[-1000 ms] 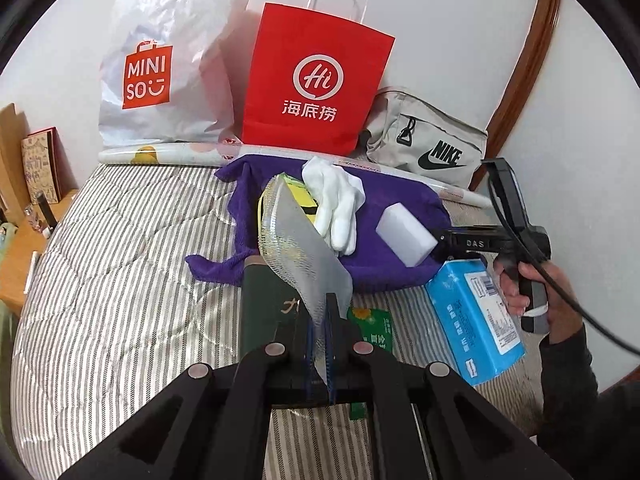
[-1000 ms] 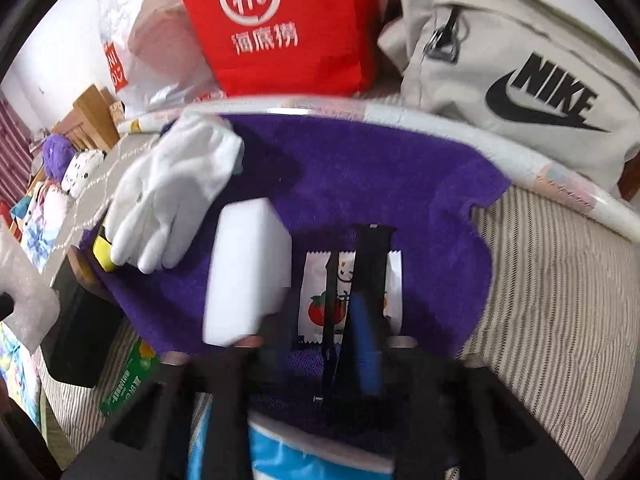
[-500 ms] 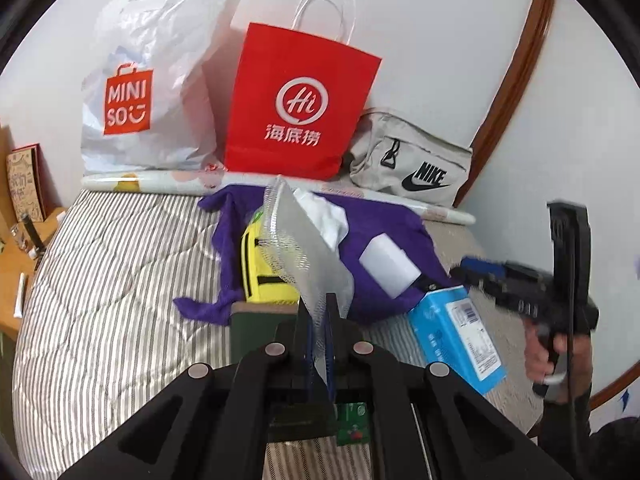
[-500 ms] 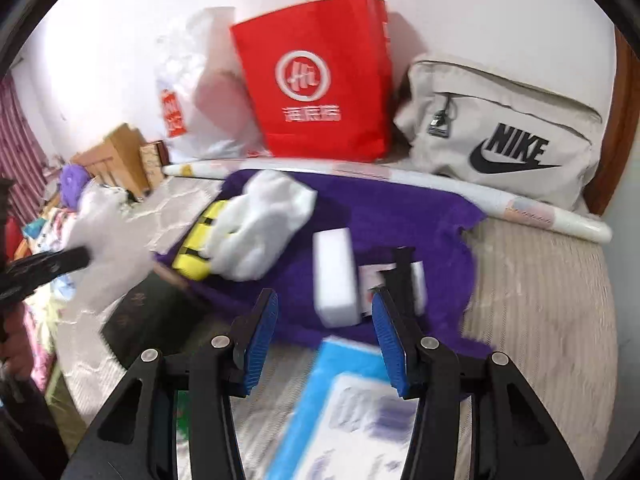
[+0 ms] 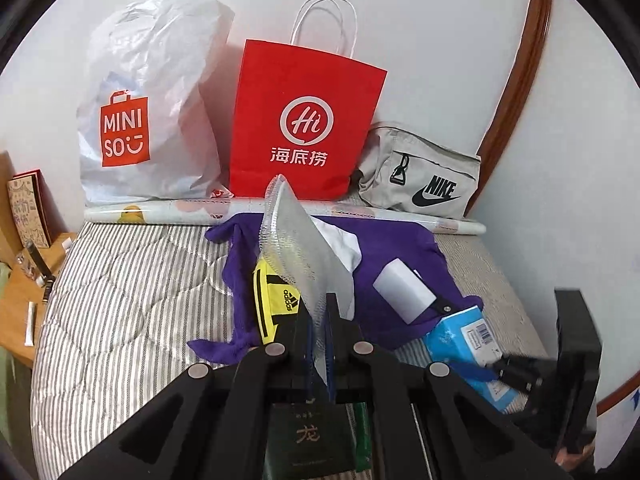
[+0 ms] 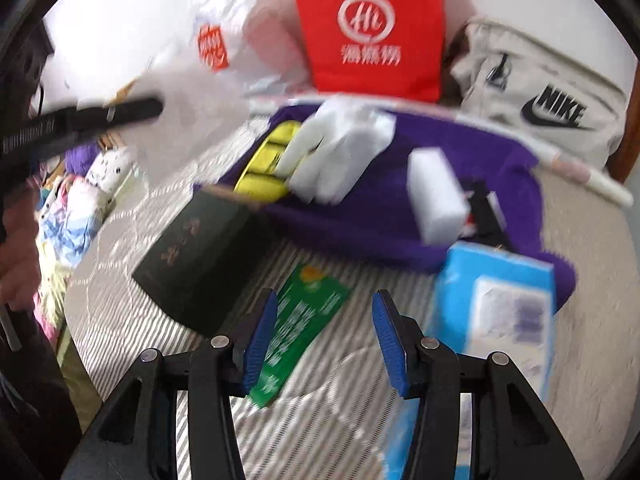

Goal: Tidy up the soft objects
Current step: 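Grasp the green fruit snack packet with the right gripper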

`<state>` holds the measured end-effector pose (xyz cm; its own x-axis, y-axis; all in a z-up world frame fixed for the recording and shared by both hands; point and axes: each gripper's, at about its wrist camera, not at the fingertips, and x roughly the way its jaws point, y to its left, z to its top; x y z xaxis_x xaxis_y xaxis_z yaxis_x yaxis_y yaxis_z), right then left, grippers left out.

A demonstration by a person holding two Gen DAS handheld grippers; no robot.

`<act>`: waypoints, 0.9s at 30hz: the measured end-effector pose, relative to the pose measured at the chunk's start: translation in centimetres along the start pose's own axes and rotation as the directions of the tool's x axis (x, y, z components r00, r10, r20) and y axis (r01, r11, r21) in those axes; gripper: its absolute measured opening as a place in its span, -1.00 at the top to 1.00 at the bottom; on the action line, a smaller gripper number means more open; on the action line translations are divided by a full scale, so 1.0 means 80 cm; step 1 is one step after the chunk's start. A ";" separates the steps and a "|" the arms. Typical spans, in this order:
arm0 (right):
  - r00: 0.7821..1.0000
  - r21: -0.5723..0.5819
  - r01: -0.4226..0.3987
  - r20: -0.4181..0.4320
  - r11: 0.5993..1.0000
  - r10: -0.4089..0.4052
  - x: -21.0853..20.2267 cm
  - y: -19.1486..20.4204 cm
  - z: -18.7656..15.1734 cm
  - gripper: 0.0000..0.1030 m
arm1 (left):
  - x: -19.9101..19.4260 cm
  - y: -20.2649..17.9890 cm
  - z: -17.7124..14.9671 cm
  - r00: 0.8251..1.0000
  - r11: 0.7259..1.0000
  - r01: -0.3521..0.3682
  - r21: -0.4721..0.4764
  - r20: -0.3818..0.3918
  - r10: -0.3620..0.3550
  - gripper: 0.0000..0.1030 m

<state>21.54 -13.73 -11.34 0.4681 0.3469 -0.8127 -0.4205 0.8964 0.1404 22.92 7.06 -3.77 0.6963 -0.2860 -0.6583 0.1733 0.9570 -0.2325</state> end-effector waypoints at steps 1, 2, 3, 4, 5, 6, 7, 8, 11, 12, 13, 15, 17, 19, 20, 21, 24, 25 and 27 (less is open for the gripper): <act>1.000 -0.001 0.002 -0.009 1.000 -0.002 0.004 0.005 -0.002 0.04 | 0.002 0.002 0.000 1.000 1.000 -0.002 0.001 0.002 0.002 0.89; 1.000 0.000 0.007 -0.022 1.000 -0.007 0.010 0.012 -0.006 0.04 | 0.004 0.004 0.000 1.000 1.000 0.001 0.000 0.002 -0.001 0.89; 1.000 0.001 0.013 -0.029 1.000 -0.013 0.014 0.017 -0.008 0.04 | 0.005 0.006 0.000 1.000 1.000 0.006 -0.003 0.001 -0.006 0.89; 0.999 0.006 0.020 -0.031 1.000 -0.020 0.017 0.020 -0.011 0.04 | 0.006 0.008 0.000 1.000 1.000 0.014 -0.009 0.001 -0.014 0.89; 0.999 0.011 0.023 -0.033 1.000 -0.023 0.020 0.022 -0.013 0.04 | 0.007 0.011 0.000 1.000 1.000 0.024 -0.013 0.002 -0.024 0.89; 0.999 0.014 0.025 -0.045 1.000 -0.024 0.026 0.026 -0.015 0.04 | 0.007 0.012 0.000 0.999 0.999 0.032 -0.014 0.003 -0.032 0.89; 0.998 0.018 0.027 -0.053 0.999 -0.026 0.029 0.027 -0.017 0.04 | 0.008 0.014 0.000 0.999 0.999 0.040 -0.014 0.003 -0.039 0.89; 0.998 0.028 0.031 -0.062 0.999 -0.029 0.034 0.029 -0.018 0.04 | 0.009 0.016 0.001 0.999 0.999 0.048 -0.013 0.003 -0.048 0.89; 0.996 0.040 0.034 -0.078 0.999 -0.031 0.041 0.034 -0.022 0.04 | 0.011 0.018 0.002 0.998 0.998 0.058 -0.009 0.004 -0.058 0.89; 0.996 0.044 0.040 -0.082 0.998 -0.037 0.044 0.036 -0.023 0.04 | 0.012 0.019 0.003 0.998 0.998 0.060 -0.010 0.005 -0.060 0.89; 0.996 0.048 0.043 -0.083 0.998 -0.039 0.046 0.037 -0.024 0.04 | 0.012 0.020 0.003 0.998 0.998 0.065 -0.010 0.006 -0.065 0.89; 0.995 0.067 0.043 -0.088 0.997 -0.037 0.049 0.039 -0.027 0.04 | 0.011 0.020 0.004 0.997 0.997 0.073 -0.008 0.009 -0.073 0.89; 0.996 0.099 0.040 -0.085 0.994 -0.032 0.052 0.037 -0.029 0.04 | 0.011 0.019 0.004 0.997 0.997 0.076 -0.004 0.010 -0.076 0.89; 0.996 0.133 0.044 -0.084 0.990 -0.033 0.055 0.033 -0.030 0.04 | 0.011 0.019 0.003 0.997 0.997 0.081 0.001 0.009 -0.081 0.89; 0.996 0.151 0.042 -0.083 0.988 -0.030 0.057 0.033 -0.030 0.04 | 0.010 0.019 0.002 0.997 0.997 0.082 0.004 0.009 -0.082 0.89; 0.997 0.167 0.038 -0.079 0.985 -0.025 0.060 0.032 -0.030 0.04 | 0.010 0.019 0.001 0.997 0.997 0.082 0.007 0.009 -0.083 0.89; 0.996 0.178 0.047 -0.085 0.983 -0.032 0.069 0.033 -0.031 0.04 | 0.009 0.020 -0.001 0.996 0.996 0.085 0.007 0.004 -0.085 0.89; 0.995 0.178 0.054 -0.091 0.983 -0.038 0.072 0.034 -0.031 0.04 | 0.009 0.019 -0.002 0.996 0.996 0.085 0.008 0.002 -0.085 0.89; 0.996 0.168 0.067 -0.073 0.984 -0.055 0.074 0.038 -0.030 0.02 | 0.008 0.019 -0.005 0.997 0.997 0.081 0.012 0.000 -0.081 0.89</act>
<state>21.16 -9.62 -17.12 0.4326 0.2761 -0.8583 -0.2519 0.9511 0.1789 23.34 8.35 -4.83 0.6800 -0.3627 -0.6372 0.2374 0.9312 -0.2767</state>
